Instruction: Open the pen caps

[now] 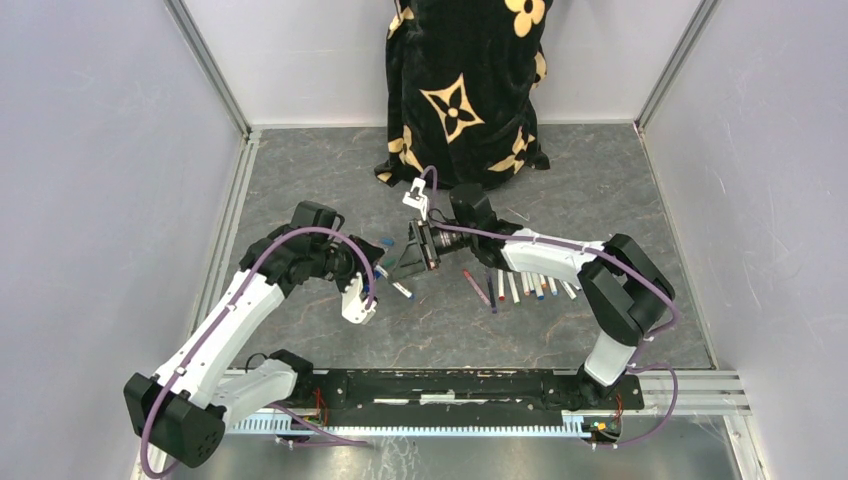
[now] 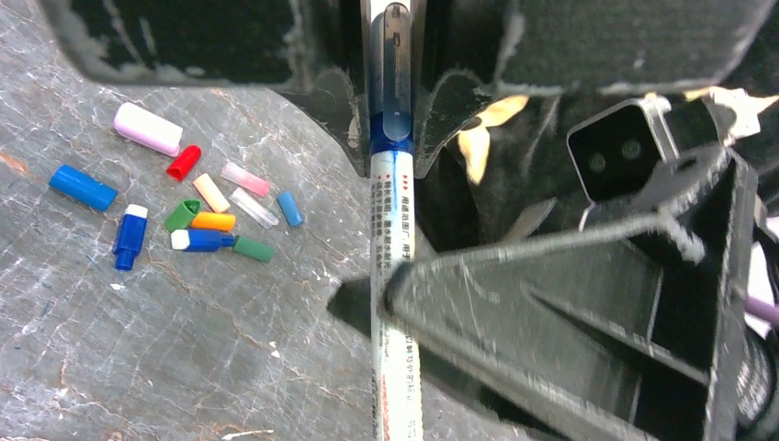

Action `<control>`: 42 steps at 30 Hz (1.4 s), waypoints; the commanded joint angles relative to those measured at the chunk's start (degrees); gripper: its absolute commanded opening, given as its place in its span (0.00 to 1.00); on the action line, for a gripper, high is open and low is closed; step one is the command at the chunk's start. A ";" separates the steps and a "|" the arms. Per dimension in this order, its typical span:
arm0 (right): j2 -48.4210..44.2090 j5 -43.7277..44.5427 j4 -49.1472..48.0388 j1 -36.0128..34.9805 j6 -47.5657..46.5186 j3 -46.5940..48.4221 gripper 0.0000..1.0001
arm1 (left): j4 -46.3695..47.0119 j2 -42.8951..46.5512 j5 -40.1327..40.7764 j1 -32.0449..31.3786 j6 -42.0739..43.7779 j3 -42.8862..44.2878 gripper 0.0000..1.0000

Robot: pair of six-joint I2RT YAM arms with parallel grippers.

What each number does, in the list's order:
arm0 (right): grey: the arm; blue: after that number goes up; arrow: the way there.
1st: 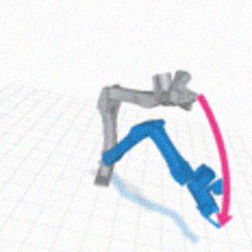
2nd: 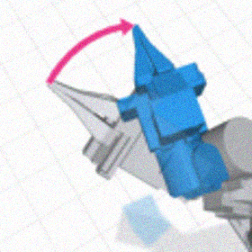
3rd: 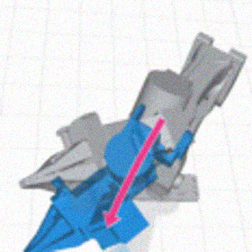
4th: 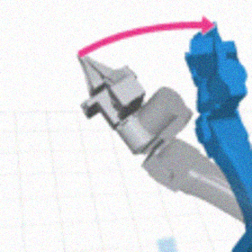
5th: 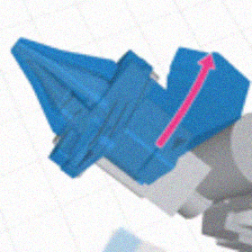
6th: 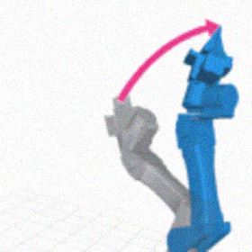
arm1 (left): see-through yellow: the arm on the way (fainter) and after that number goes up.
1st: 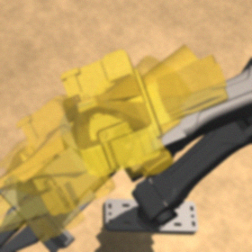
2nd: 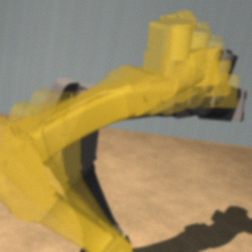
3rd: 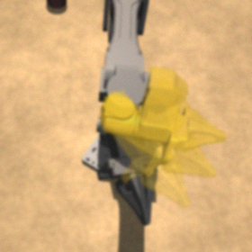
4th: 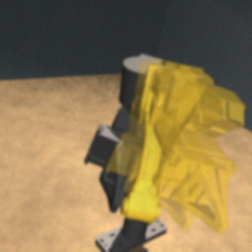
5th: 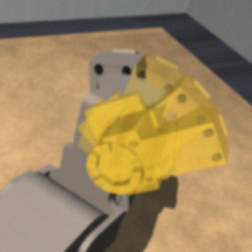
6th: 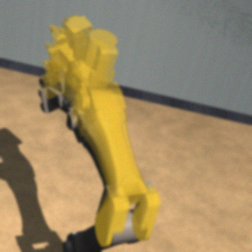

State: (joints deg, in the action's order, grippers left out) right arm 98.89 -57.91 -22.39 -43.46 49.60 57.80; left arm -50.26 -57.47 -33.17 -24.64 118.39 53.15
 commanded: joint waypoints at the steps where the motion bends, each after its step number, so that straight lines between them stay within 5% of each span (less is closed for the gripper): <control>1: 1.55 2.28 9.13 -0.71 -7.71 6.98 0.52 | -2.09 -0.31 -2.26 -1.37 0.39 3.19 0.02; 11: 6.84 1.20 8.20 -2.50 -5.75 12.27 0.49 | -3.21 -2.84 -0.57 -3.46 -8.06 6.49 0.02; 22: 13.64 5.09 12.77 -2.45 -7.64 21.71 0.00 | -3.88 -6.25 2.12 -5.32 -14.33 9.59 0.02; 34: 20.70 10.00 26.34 -1.50 -18.91 32.71 0.00 | -3.88 -9.94 7.26 -7.36 -17.99 10.22 0.02; 37: 16.02 11.33 34.15 -0.68 -26.02 24.54 0.00 | -1.79 -10.88 16.26 -5.53 -19.40 9.66 0.02; 39: 3.35 11.77 36.17 -0.65 -30.20 6.60 0.00 | -3.35 -11.20 15.58 7.04 -14.26 10.53 0.02; 42: -18.80 13.03 7.38 -0.11 -12.02 -30.25 0.00 | -10.57 -14.32 10.74 26.77 0.86 12.21 0.02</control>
State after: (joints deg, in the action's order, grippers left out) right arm 101.60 -48.12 -9.43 -44.99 28.49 64.99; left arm -56.60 -71.48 -30.06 -21.34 104.84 60.38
